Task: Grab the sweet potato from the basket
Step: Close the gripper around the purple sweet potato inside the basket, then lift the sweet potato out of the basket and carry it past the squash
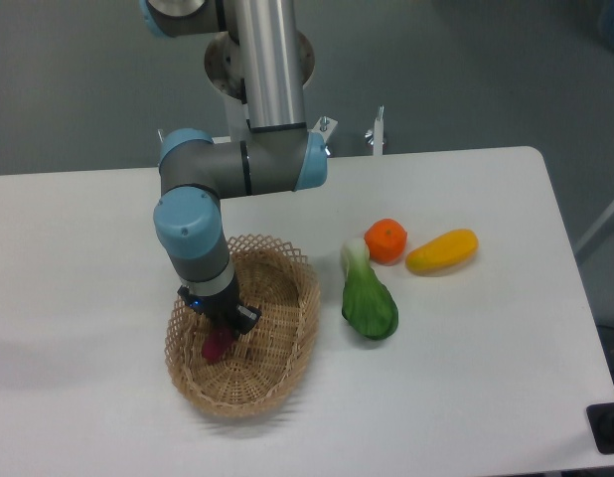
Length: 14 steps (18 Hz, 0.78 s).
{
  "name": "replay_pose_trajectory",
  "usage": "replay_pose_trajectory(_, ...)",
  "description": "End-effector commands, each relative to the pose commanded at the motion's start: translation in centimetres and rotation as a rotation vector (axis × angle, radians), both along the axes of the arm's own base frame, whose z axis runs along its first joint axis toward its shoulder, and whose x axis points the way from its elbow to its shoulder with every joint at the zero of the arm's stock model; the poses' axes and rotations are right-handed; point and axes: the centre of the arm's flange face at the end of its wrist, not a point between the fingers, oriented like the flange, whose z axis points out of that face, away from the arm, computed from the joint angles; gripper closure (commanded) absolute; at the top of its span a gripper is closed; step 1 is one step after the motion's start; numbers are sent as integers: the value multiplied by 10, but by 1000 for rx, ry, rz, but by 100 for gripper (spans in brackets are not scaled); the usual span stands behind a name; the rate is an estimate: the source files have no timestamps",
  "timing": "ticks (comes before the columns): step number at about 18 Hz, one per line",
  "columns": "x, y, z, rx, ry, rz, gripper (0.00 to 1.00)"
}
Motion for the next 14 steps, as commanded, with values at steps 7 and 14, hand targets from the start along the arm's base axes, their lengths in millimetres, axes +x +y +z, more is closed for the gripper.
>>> replay_pose_trajectory(7, -69, -18, 81, 75, 101, -90, 75)
replay_pose_trajectory(14, -176, -54, 165, 64, 51, -54, 75)
